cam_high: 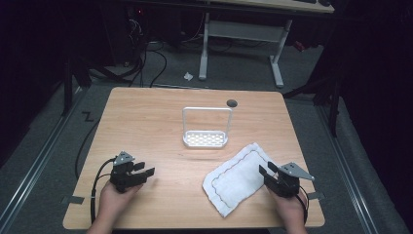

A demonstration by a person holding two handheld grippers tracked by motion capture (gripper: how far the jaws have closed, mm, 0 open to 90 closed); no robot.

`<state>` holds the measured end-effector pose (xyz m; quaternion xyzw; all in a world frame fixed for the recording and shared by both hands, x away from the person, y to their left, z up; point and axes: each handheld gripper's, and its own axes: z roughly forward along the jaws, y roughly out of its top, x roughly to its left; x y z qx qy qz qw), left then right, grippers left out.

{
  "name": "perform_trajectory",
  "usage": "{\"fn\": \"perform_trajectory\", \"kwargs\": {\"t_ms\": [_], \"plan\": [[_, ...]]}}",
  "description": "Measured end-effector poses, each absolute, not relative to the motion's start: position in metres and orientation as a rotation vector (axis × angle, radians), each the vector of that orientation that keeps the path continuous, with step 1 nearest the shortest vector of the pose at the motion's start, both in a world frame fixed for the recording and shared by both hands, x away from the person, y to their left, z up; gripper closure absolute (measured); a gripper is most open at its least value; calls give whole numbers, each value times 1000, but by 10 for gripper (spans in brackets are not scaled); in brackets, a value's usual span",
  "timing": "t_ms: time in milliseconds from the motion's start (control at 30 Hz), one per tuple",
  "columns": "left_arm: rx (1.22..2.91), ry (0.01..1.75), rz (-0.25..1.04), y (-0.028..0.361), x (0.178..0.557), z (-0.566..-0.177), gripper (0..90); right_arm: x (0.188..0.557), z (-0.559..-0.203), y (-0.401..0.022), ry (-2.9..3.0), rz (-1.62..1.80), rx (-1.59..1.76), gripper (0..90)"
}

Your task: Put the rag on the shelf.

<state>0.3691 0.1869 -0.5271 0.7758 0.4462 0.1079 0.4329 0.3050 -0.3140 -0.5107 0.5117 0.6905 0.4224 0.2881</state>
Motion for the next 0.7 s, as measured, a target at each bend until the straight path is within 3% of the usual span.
{"fn": "perform_trajectory", "kwargs": {"t_ms": [367,467,533,700], "plan": [[1981,1057,273,160,366,-528,443,294,-518,-327,1880,1116,1395,595],[1976,1042,255,156,366,-528,475,292,-517,-328,1885,1118,1383,595],[1982,1008,258,150,363,-525,675,292,-516,-331,1882,1137,1391,602],[1936,987,192,140,359,-520,851,294,-516,-333,1882,1148,1390,611]]}}
